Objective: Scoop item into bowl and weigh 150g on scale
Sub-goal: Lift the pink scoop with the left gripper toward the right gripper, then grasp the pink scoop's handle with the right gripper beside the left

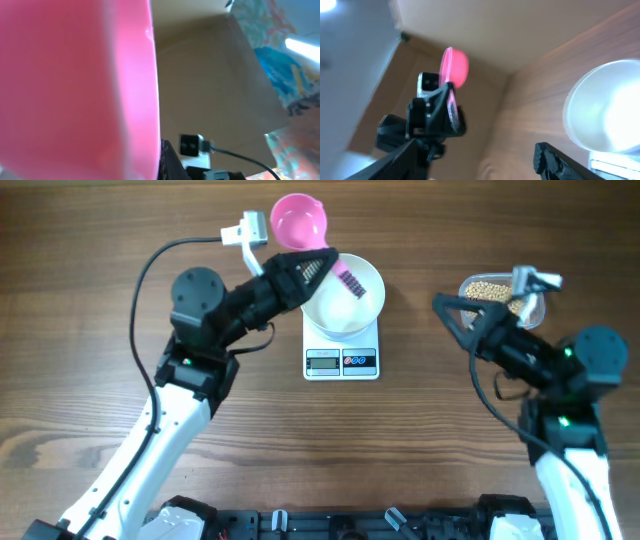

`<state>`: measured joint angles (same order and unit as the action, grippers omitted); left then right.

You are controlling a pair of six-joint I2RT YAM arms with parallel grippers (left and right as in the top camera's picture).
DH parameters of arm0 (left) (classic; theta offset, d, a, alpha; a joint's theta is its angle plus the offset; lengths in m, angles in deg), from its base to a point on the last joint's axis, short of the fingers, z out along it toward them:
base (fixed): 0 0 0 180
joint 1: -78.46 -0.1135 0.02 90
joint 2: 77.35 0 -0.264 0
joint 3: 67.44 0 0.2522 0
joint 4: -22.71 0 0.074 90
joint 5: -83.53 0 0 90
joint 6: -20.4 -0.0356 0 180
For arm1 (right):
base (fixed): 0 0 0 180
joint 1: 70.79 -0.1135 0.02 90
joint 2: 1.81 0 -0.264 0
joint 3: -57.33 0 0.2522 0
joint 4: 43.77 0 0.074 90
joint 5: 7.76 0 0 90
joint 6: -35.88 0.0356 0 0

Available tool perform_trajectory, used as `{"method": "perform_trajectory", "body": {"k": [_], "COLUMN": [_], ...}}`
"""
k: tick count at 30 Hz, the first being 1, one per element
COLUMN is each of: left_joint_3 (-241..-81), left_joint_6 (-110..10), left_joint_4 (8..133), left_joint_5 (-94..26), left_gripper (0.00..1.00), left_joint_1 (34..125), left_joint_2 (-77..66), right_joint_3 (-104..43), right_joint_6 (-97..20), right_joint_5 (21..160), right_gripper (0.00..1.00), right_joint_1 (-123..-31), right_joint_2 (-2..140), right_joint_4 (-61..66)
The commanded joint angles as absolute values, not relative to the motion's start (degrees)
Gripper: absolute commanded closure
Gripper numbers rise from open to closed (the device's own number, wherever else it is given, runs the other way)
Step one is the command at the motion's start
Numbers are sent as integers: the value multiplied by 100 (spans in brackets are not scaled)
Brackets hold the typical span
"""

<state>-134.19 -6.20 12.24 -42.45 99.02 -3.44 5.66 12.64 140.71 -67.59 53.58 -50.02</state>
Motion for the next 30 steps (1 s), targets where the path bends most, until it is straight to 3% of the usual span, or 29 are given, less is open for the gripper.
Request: {"method": "perform_trajectory", "body": {"k": [1,5,10,11,13,18,30], "left_joint_3": [-13489,-13489,-13489,-13489,-13489,-13489,-13489], "left_joint_6": [-458,-292,-264,-262,-179,121,121], "left_joint_4": [1176,1176,1112,1110,1071,1097,1095], "left_joint_5": [-3590,-3437,-3399,-3402,-3373,-3290,-3185], "left_gripper": [96,96,96,96,96,96,96], "left_joint_1": [10260,10523,10527,10527,10527,10538,10750], "left_joint_2": [-372,-307,-309,-309,-309,-307,-307], "right_joint_3": [507,507,507,507,507,507,507], "right_joint_6": [2709,3373,3804,3882,3933,3926,4048], "right_joint_5": [14290,13967,13897,13829,13645,13276,13018], "right_gripper": [23,23,25,27,41,41,62], "right_joint_1": [-7447,-8022,-8092,-8097,-8151,-8387,-8392], "right_joint_2": [5979,6567,6836,6836,6836,6836,6838], "right_joint_4": [-6160,-7111,-7970,-8097,-8099,-8095,-8099]}}
